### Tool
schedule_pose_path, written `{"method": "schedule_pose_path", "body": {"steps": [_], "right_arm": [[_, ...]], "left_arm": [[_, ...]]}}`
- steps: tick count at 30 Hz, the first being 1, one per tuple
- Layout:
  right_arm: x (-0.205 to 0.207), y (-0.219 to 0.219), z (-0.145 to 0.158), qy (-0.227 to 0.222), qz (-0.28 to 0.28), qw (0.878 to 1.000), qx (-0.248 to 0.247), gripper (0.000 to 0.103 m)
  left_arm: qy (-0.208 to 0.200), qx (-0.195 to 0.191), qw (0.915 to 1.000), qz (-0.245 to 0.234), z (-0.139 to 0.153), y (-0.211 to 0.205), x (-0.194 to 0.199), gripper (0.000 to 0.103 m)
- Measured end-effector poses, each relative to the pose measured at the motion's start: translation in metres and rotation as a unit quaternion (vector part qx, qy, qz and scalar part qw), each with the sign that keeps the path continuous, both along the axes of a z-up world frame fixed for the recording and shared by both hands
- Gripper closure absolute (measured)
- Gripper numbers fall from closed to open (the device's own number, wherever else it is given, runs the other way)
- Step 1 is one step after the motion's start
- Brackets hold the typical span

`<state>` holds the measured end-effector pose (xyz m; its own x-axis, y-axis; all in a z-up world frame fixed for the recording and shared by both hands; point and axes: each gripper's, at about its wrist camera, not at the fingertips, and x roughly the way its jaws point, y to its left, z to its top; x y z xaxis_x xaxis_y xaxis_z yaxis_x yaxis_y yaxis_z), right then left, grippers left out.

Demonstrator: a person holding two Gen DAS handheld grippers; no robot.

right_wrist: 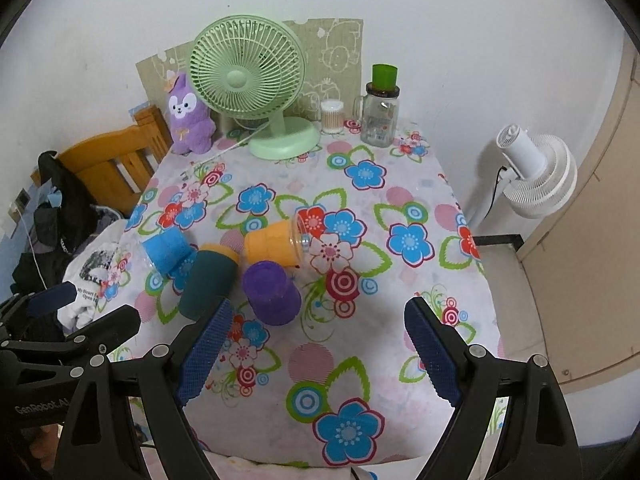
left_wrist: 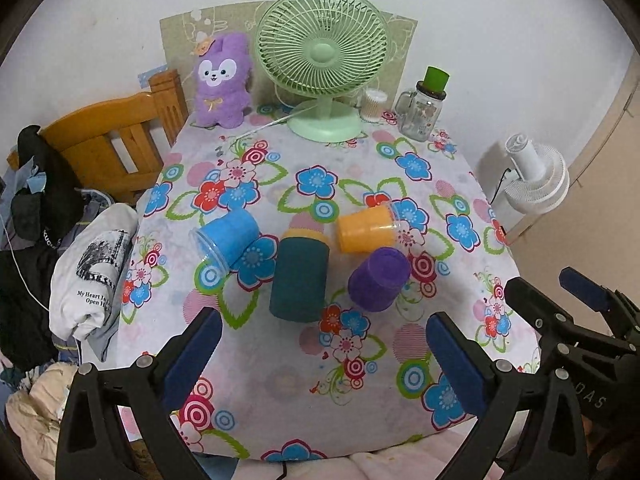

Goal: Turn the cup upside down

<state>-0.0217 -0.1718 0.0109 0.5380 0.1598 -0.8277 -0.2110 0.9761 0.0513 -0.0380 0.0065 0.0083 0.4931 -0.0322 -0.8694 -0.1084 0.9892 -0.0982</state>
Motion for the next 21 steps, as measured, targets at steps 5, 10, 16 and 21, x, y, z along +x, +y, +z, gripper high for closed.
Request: {"method": "schedule_pose_path", "body": {"steps": [5,10,16,21], "right_arm": [[0.0016,0.0007,0.0006,-0.003,-0.003,1.000,-0.001,0.013],[0.0030,0.0009,0.0028,-0.008,-0.005,1.000,0.002,0.013],[0.0060,0.0012,0.0022,-0.008,-0.004,1.000,0.001,0.013],[0.0070,0.0007,0.0014,-0.006,-0.005,1.000,0.002,0.013]], "left_arm": [[-0.002,0.003,1.0000,0.000,0.0002,-0.0015,0.0010,0.000],[-0.004,-0.001,1.0000,0.003,0.0010,0.0013,0.0026,0.000],[-0.003,0.000,1.0000,0.002,0.0010,0.0012,0.0038,0.000],[-0.002,-0.001,1.0000,0.003,0.0006,0.0008,0.0050,0.000]]}}
